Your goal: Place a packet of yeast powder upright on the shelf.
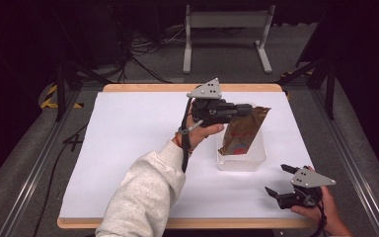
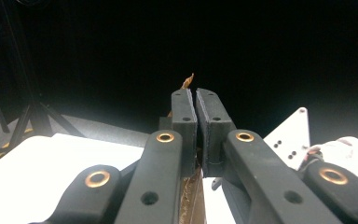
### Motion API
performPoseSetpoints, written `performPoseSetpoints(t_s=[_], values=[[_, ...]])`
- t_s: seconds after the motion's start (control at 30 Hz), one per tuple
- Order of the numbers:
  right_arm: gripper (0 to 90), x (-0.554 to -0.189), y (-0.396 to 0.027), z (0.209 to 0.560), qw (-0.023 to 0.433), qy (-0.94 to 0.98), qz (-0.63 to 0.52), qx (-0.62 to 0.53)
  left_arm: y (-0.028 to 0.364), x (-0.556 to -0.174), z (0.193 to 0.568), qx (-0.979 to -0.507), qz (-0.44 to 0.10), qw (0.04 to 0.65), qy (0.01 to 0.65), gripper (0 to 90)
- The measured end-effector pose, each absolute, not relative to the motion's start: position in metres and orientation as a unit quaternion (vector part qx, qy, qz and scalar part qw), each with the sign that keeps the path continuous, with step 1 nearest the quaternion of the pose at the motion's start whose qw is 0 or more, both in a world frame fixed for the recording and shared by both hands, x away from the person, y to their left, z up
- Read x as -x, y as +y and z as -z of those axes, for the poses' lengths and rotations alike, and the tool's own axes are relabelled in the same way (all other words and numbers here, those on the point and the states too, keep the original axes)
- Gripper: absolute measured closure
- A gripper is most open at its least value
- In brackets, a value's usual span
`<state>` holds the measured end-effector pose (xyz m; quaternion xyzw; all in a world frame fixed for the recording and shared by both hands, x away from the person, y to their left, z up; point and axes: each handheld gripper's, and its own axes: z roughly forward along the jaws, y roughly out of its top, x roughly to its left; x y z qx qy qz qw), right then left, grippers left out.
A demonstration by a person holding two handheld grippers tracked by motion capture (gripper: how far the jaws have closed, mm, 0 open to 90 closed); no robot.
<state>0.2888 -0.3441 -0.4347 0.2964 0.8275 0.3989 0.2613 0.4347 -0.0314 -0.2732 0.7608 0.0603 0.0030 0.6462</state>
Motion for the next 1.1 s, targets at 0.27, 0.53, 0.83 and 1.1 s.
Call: performPoseSetpoints(t_s=[0.27,0.53,0.83,1.1], values=[[8.7,-0.288,-0.343,0.434,0.262,0.83,-0.396,-0.293,-0.041,-0.442,0.286,-0.761,0.014,0.646,0.058,86.8],[8.7,-0.287,-0.343,0.434,0.262,0.83,-0.396,-0.293,-0.045,-0.446,0.286,-0.759,0.004,0.649,0.058,86.7],[8.7,-0.287,-0.343,0.435,0.262,0.832,-0.393,-0.292,-0.058,-0.455,0.303,-0.77,0.011,0.633,0.073,86.7],[8.7,-0.288,-0.343,0.435,0.26,0.832,-0.395,-0.29,-0.065,-0.452,0.322,-0.776,0.024,0.625,0.078,86.5]])
